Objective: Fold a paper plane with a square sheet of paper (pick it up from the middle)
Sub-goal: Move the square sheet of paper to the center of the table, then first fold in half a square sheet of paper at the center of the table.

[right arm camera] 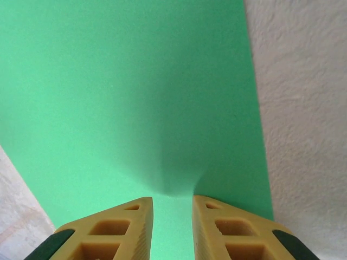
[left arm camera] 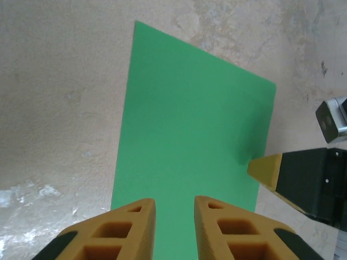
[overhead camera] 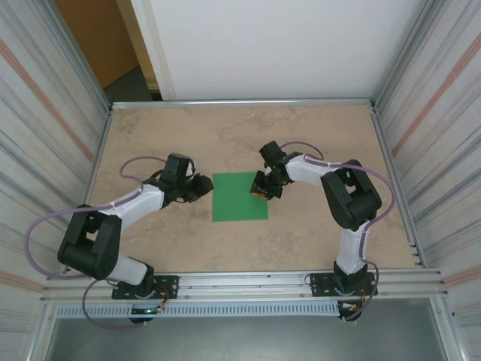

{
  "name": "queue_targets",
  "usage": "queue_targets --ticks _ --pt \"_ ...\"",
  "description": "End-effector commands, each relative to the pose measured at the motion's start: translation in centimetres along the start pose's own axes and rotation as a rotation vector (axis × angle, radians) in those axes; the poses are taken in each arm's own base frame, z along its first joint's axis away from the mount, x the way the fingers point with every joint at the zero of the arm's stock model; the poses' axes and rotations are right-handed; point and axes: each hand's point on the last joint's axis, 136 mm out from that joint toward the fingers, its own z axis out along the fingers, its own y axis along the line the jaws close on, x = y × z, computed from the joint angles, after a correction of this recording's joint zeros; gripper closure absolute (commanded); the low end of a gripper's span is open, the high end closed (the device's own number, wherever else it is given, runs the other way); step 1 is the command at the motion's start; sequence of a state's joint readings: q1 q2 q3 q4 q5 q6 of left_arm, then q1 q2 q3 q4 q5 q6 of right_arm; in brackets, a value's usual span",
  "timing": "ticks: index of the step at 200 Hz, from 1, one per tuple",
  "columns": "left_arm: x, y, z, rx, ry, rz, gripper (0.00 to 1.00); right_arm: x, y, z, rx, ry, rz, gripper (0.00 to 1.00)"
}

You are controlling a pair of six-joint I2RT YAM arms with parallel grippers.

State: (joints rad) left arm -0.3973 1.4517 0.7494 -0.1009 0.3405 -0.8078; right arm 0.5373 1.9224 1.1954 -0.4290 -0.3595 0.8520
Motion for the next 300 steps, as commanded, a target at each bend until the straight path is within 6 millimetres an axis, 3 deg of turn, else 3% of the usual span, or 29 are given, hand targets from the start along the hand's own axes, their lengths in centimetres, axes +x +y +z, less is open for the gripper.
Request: queue_targets --ticks 1,21,63,122,197,249,300 --pt "0.7 -1.1 0.6 0.030 0.067 0.036 0.76 -1.6 1.1 -2.8 -0.104 -0.048 -0.035 0.74" --pt "0.7 -1.7 1.8 0.042 0.116 0.047 0.77 -2.7 1.1 -4.3 -0.164 -0.071 -0.043 0.73" --pt "0.3 -3.2 3.8 0.052 0.172 0.063 0.83 -2.8 -0.6 -3.2 -0.133 -0.027 -0.062 0.76" --pt "0.6 -0.6 5.3 -0.057 0.186 0.027 0.84 -2.1 -0.8 -1.6 -0.093 0.008 -0.095 0.78" --pt "1.5 1.2 6.7 -0.096 0.212 -0.004 0.84 -1.6 -1.4 0.1 -0.066 0.042 -0.100 0.79" --pt "2.6 2.1 7.4 -0.109 0.235 -0.016 0.85 -1.3 -1.9 1.1 -0.045 0.059 -0.088 0.79" --pt "3.1 2.1 7.8 -0.096 0.242 -0.023 0.87 -0.7 -0.9 1.8 -0.053 0.074 -0.096 0.79"
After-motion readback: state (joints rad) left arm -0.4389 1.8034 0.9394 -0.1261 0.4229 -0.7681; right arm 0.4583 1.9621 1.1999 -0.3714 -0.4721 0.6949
